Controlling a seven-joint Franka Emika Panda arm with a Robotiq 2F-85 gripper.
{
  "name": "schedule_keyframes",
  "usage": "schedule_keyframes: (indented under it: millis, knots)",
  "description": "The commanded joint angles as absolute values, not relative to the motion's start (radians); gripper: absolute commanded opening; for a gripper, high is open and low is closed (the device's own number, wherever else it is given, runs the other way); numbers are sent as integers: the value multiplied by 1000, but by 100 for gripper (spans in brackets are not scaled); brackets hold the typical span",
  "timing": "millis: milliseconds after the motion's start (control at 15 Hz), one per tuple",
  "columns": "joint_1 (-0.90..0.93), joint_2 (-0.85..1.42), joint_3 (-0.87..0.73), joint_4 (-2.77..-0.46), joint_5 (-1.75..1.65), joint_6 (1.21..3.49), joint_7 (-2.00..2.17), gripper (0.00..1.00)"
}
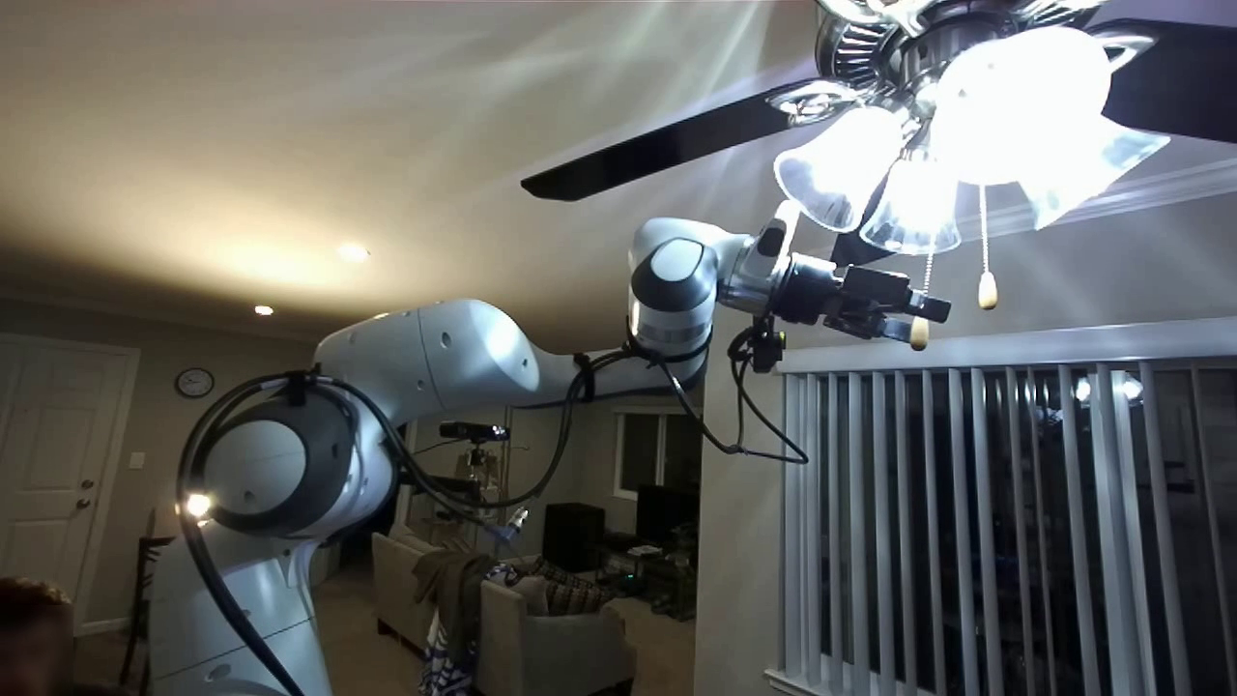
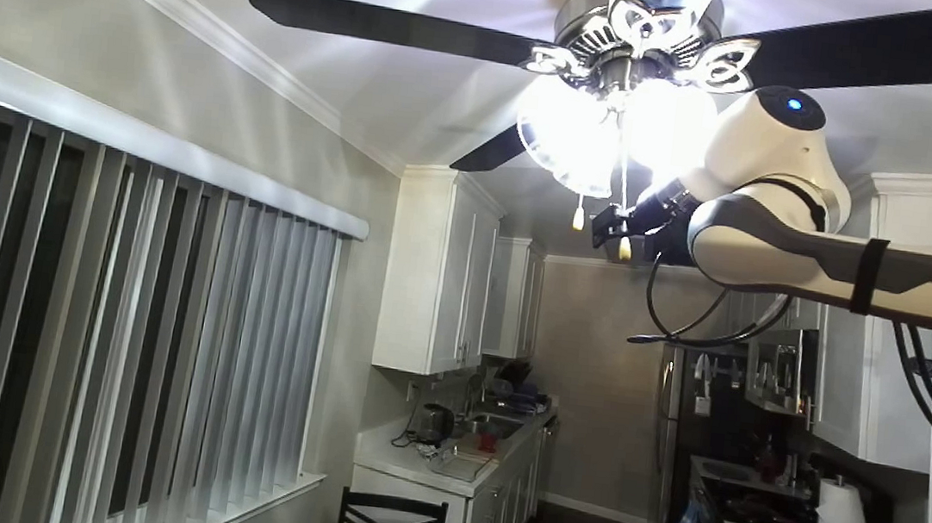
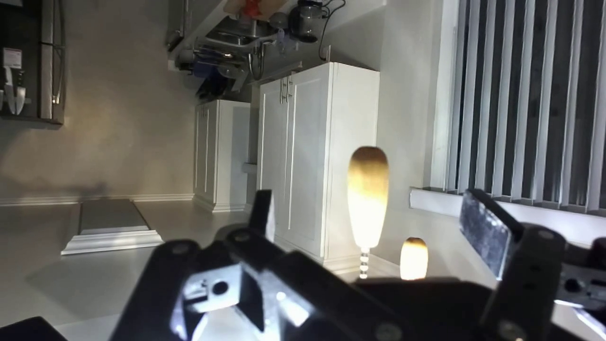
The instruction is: Turn off the chandelier.
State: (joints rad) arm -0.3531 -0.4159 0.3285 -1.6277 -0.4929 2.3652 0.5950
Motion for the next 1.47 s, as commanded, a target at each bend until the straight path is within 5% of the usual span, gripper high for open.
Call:
schedule_keyframes:
  millis: [0,533,600,733,800,867,933,1067,1400]
  knots:
    - [-311,-406,303,-1619,-521,2354,610,100]
    - [-311,-406,303,-1619,-521,2354,610,100]
    - [-300,-398,297,-1612,-512,2355,590,75]
    - [-294,-405,294,-1619,-518,2355,608,68]
    - [-291,-404,291,-1619,-522,2361,606,91]
    - [-290,-402,288,-1618,-523,2366,609,88]
    - [-287,-402,285,-1618,-524,2367,607,56]
    - [-285,-399,282,-1613,-524,2363,608,60]
    - [-291,-375,282,-1594,-533,2354,614,26]
